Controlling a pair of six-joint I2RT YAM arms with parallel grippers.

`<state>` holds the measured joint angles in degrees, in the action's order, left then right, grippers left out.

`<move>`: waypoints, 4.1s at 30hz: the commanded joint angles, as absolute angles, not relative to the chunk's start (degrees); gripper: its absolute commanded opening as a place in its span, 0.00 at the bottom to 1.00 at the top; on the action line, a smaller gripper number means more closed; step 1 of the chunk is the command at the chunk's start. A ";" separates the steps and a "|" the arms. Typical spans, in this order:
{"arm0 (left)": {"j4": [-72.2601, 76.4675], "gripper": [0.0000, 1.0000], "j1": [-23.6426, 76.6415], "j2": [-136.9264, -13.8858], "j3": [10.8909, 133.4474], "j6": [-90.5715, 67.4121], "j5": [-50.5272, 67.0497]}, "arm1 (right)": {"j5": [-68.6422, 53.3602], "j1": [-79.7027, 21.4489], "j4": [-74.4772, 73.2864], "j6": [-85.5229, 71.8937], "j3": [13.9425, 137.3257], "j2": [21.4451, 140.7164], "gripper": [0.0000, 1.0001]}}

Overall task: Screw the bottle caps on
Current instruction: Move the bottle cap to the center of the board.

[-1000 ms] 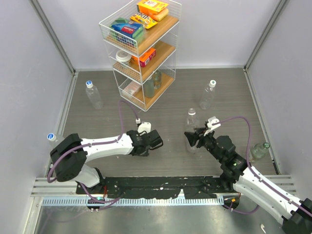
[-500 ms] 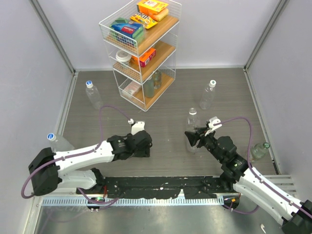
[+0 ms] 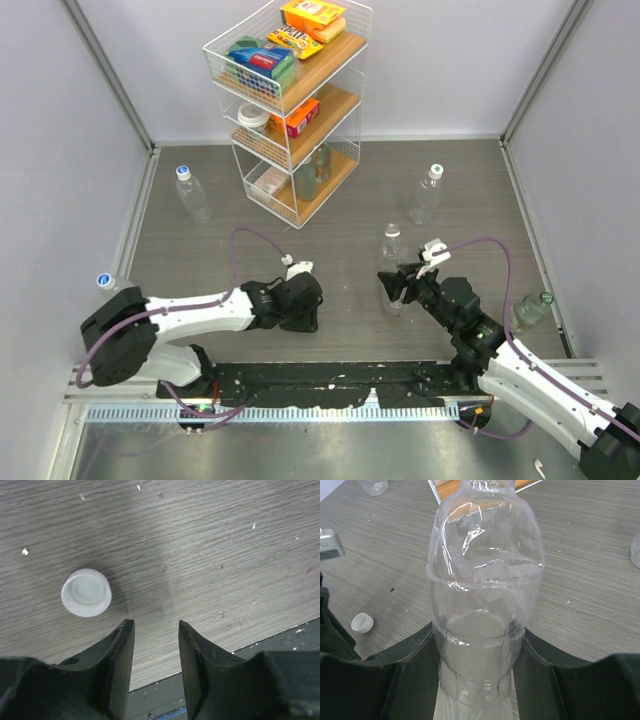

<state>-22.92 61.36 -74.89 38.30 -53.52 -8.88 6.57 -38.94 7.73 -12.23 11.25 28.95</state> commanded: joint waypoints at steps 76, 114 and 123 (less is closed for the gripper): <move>-22.77 0.22 50.27 -71.01 35.95 -55.64 -14.07 | 7.21 -39.29 10.90 -13.01 10.81 29.09 0.34; -39.71 0.00 28.67 -78.74 50.62 -52.21 -36.82 | 5.62 -39.11 10.99 -12.30 11.78 30.32 0.34; -62.82 0.00 23.12 -87.70 59.49 -58.27 -52.45 | 5.10 -39.20 10.90 -11.87 12.13 30.50 0.34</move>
